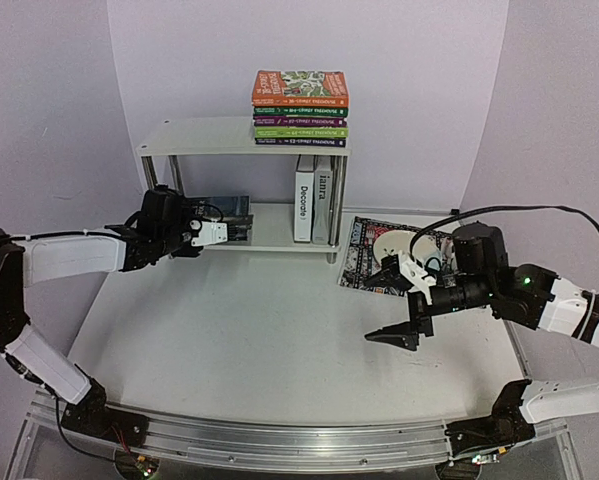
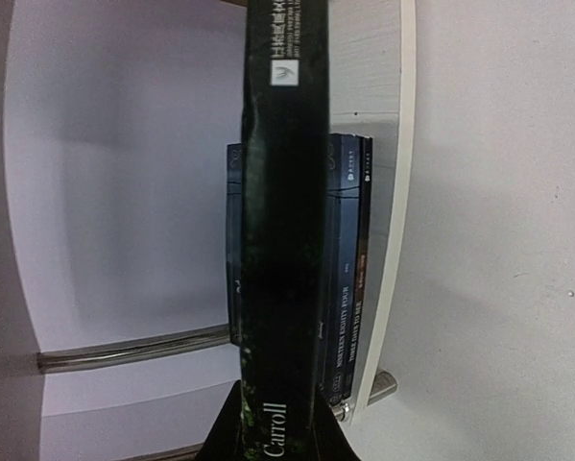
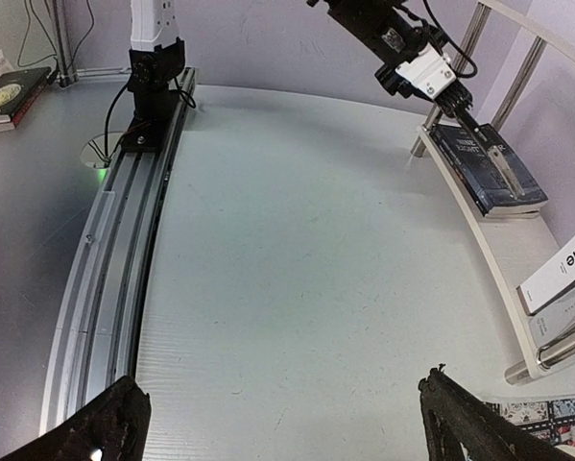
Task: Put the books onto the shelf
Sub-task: Place the book in the book pile on the shelf.
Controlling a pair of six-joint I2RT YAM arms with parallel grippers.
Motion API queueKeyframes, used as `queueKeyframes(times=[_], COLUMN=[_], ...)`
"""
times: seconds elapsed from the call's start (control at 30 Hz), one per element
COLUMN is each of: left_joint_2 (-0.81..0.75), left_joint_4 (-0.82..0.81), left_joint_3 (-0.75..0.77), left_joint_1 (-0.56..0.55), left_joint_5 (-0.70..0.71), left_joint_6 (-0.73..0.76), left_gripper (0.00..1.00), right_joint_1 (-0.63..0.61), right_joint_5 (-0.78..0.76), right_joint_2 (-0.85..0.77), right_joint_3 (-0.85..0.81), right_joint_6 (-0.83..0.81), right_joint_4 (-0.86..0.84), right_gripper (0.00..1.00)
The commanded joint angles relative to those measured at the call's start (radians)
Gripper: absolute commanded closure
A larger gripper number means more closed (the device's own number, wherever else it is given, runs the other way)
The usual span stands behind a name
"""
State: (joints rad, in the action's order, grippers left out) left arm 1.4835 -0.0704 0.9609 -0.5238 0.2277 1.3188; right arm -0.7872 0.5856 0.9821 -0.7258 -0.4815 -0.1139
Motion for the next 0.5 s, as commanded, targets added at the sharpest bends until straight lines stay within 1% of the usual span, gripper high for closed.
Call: queueKeyframes(times=[0.0, 0.17, 0.47], left_joint_2=[0.078, 0.163, 0.184], left_joint_4=[-0.158, -0.205, -0.240], left_joint_3=[0.130, 0.177, 0.195], left_joint_1=[0.019, 0.027, 0.072], left_joint_5=[-0.071, -0.031, -0.097], left_joint_6=[0.027, 0.052, 0.052], left_gripper=[1.00, 1.00, 1.00], right_joint_1=[-0.003, -0.003, -0.003], right_joint_5=[0.035, 0.020, 0.005], right_joint_2=[-0.016, -0.044, -0.057], right_joint_3=[-0.015, -0.008, -0.004], right_joint_6=[0.032, 0.047, 0.050], right_joint_4=[-0.030, -0.028, -0.026], right_gripper=[0.02, 0.02, 0.02])
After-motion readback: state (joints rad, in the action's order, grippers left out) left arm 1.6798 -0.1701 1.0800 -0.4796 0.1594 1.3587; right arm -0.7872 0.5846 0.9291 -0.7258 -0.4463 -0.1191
